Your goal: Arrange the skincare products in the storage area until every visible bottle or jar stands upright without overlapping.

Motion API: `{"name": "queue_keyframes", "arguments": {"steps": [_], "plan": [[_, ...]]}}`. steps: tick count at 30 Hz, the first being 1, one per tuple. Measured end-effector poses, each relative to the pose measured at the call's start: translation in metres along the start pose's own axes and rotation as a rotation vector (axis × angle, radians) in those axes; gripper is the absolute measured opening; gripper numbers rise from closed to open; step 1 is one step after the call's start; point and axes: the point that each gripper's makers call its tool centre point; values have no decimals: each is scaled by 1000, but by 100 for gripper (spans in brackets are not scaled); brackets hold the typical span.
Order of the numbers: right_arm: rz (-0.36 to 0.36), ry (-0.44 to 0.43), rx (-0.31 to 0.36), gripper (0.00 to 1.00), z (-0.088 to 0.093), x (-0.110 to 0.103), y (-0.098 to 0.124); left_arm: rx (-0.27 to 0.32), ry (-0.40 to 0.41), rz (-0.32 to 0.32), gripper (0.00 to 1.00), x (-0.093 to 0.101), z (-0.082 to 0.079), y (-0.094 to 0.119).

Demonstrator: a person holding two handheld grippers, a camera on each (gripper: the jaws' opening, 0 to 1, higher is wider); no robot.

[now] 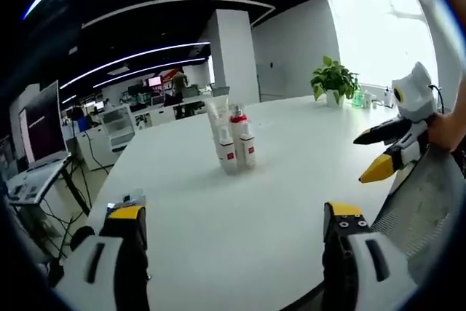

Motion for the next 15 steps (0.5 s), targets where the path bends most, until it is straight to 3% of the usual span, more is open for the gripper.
{"name": "queue_keyframes", "arguments": {"steps": [15], "plan": [[-8,-12,48,99,-9,-2,3,-43,-17,7,94,1,8,-3]]}}
Point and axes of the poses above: the point that each gripper's makers call its tool centre point, and the gripper's own axes: y roughly backward along the fingers, x roughly to its right, z roughly out of its underside, and after that the axes turned 10 degrees about z, right-handed
